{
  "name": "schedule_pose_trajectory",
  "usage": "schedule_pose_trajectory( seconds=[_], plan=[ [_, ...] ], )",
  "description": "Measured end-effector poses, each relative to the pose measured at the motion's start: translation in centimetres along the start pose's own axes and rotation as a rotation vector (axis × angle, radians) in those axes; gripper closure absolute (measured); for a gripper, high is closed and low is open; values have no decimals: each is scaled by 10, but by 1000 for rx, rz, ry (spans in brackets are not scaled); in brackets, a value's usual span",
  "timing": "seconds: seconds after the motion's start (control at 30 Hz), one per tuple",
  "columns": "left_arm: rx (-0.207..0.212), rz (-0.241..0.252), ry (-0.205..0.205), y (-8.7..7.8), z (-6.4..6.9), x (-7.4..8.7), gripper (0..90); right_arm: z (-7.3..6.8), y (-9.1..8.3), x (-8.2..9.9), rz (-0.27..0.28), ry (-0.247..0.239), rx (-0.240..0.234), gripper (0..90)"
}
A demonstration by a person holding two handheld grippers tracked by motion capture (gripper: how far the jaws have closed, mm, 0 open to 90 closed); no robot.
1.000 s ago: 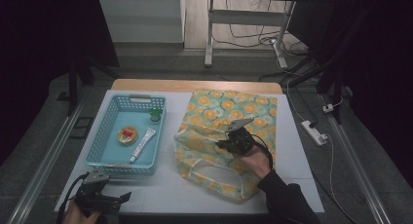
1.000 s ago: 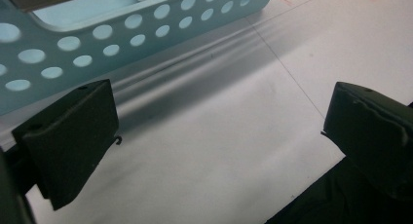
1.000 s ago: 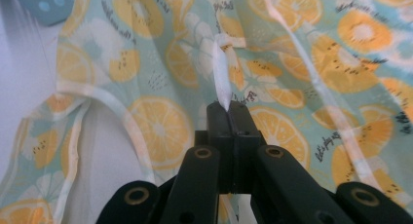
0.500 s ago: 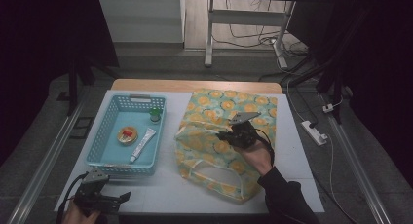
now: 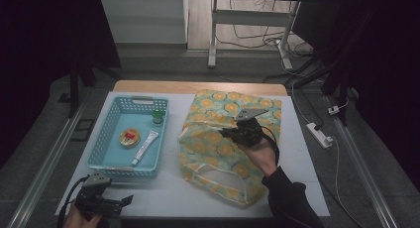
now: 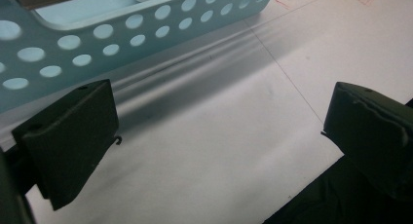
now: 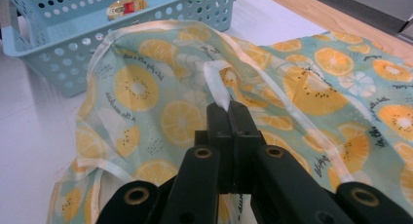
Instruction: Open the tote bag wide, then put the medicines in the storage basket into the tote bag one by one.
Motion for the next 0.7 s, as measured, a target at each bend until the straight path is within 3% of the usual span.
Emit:
schedule_pose_trajectory(
  seconds=[0.7],
  plan=[
    [7,12,-18,-2,-2,-1,0,3,-4,-3,9,6,7,900]
  ],
)
Point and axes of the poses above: each handheld gripper's, and its own axes: y roughly forward along the jaws, x roughly out of its underside, z roughly to its right, the point moved 7 cm from there along y, roughly forward along the jaws, and after that the axes turned 10 degrees about -y, right-handed, at the moved point
